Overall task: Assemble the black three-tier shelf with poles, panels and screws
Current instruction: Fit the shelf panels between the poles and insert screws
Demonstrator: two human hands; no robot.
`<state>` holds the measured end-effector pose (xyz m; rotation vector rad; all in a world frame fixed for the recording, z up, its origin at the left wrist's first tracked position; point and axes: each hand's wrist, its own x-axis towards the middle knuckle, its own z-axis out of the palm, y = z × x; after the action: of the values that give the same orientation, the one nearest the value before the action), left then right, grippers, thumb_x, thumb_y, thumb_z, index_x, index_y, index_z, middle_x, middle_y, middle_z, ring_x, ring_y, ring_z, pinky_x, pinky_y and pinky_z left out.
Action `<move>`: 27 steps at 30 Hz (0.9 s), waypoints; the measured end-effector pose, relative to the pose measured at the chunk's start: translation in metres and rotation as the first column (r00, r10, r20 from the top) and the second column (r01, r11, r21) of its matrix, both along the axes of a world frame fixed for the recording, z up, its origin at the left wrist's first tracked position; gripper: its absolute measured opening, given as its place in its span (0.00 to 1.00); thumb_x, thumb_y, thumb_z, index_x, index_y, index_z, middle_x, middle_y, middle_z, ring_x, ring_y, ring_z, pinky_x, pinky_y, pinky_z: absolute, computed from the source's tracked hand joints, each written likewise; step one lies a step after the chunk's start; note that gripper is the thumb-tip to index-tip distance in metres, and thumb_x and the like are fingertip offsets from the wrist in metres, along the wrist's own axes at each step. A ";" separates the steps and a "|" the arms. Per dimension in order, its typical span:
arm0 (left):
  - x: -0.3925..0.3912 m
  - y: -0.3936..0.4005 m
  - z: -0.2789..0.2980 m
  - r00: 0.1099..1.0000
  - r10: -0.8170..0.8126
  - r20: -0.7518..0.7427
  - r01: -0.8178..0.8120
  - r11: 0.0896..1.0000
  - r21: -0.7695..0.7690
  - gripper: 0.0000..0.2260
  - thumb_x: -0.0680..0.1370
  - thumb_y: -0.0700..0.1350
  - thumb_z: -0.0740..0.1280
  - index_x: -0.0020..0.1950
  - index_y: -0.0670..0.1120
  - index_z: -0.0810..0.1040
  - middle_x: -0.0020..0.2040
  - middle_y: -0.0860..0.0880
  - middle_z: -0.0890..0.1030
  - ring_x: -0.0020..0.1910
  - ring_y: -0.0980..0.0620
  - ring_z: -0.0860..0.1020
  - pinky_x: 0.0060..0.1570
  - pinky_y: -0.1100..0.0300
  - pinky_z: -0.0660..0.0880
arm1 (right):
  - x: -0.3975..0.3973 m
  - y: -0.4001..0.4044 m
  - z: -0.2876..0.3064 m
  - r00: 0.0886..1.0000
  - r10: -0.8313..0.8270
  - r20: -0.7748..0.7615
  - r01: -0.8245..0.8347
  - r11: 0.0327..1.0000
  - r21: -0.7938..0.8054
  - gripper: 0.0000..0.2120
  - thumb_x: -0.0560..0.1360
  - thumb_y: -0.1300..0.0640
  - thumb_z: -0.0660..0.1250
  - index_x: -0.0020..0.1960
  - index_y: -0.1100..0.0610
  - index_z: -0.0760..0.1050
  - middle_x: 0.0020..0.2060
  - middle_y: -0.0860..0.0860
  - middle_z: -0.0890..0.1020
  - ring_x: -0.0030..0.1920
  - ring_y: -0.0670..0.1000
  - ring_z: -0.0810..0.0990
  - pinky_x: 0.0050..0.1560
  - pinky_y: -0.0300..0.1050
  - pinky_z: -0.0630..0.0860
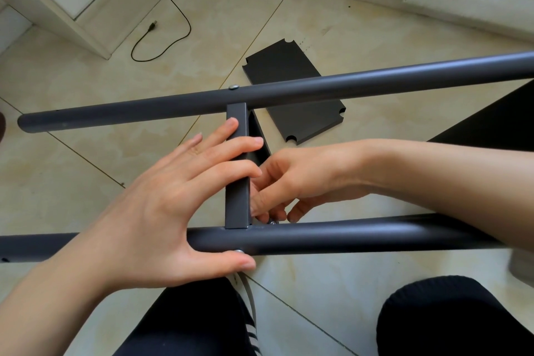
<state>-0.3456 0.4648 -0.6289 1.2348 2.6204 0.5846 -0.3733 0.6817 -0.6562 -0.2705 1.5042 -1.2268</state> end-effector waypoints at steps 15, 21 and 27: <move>0.000 0.001 -0.001 1.000 -0.007 0.007 0.007 1.000 0.005 0.32 0.72 0.68 0.69 0.69 0.52 0.72 0.79 0.57 0.63 0.81 0.49 0.56 0.75 0.46 0.58 | -0.002 0.001 -0.003 0.999 0.012 0.030 -0.011 0.999 -0.030 0.16 0.78 0.58 0.67 0.32 0.50 0.81 0.34 0.50 0.74 0.37 0.49 0.71 0.44 0.45 0.69; -0.001 0.001 0.000 1.000 -0.006 0.004 0.006 1.000 0.003 0.32 0.72 0.68 0.69 0.69 0.51 0.72 0.79 0.57 0.63 0.81 0.50 0.56 0.75 0.46 0.58 | 0.000 -0.001 -0.007 1.000 0.008 0.022 -0.007 1.000 -0.019 0.15 0.79 0.57 0.66 0.34 0.50 0.80 0.35 0.50 0.75 0.39 0.50 0.72 0.47 0.47 0.72; -0.001 0.001 0.000 1.000 -0.004 0.006 0.004 1.000 0.003 0.32 0.72 0.68 0.69 0.69 0.52 0.72 0.79 0.57 0.63 0.81 0.50 0.56 0.75 0.46 0.58 | -0.004 0.004 -0.006 0.999 0.023 0.027 -0.022 0.999 -0.039 0.13 0.78 0.57 0.68 0.35 0.51 0.82 0.34 0.50 0.75 0.37 0.48 0.71 0.44 0.43 0.71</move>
<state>-0.3463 0.4658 -0.6285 1.2368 2.6129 0.5901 -0.3775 0.6853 -0.6623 -0.2944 1.4513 -1.2382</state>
